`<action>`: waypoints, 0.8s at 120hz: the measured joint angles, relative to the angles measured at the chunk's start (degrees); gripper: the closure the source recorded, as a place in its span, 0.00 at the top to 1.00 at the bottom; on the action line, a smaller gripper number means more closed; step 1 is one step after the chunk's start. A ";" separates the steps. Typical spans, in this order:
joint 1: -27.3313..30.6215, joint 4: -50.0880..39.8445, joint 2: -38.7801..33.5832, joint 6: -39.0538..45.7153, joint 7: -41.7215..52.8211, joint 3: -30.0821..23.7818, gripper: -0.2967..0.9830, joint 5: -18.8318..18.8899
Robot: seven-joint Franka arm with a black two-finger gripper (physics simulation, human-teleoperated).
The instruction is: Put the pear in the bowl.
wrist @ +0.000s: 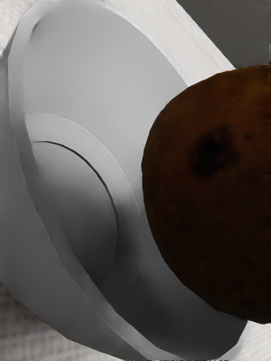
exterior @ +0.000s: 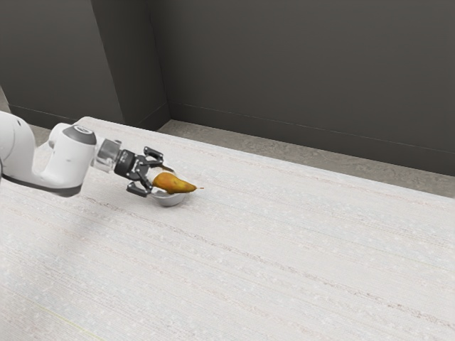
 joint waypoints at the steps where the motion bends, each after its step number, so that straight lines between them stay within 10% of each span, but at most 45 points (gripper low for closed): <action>1: 0.03 0.01 -0.01 -0.01 0.07 0.01 0.65 -0.02; 21: 0.12 -0.07 -3.20 -0.18 1.31 0.19 0.72 2.02; 44: -4.62 -0.14 -17.61 -4.87 7.14 -0.16 0.75 34.03; 63: -13.09 -0.80 -29.37 -11.44 20.72 3.96 0.76 50.74; 77: -24.52 -0.78 -36.62 -16.24 30.53 12.64 0.76 55.37; 96: -25.91 -0.33 -37.94 -20.45 41.19 14.51 0.76 54.17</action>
